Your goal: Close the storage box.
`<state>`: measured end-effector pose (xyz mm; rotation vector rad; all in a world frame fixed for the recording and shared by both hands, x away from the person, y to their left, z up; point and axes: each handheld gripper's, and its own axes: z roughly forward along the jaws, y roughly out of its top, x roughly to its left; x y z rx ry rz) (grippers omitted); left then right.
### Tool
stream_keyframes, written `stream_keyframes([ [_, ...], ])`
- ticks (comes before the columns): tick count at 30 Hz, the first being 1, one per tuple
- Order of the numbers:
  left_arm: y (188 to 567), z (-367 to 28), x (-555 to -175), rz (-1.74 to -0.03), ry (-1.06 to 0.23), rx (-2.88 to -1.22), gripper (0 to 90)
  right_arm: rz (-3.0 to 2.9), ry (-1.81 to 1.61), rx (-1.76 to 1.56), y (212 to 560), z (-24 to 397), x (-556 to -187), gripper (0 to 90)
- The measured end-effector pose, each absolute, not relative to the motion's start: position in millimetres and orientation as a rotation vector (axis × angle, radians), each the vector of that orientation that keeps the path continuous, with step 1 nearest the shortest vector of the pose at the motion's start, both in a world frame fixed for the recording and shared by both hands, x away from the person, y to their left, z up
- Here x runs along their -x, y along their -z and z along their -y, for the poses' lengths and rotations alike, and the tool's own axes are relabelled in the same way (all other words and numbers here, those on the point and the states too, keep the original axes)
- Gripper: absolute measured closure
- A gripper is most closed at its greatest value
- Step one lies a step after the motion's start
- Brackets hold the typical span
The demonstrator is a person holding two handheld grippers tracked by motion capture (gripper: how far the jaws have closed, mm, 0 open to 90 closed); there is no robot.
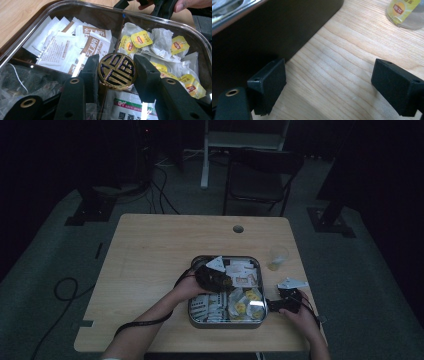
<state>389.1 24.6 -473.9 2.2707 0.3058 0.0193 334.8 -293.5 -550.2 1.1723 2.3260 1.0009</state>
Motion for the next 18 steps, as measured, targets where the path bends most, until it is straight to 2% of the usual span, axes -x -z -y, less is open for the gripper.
stream_keyframes([
  [8,471.3,-24.8,-391.6,-0.306,-0.045,-2.295,59.4,-2.326,-1.001,-1.174,550.2,293.5,-334.8,12.0],
  [18,475.9,-25.8,-392.9,-0.339,-0.005,-2.271,59.4,-2.325,-1.001,-1.175,550.2,293.4,-334.7,12.1],
])
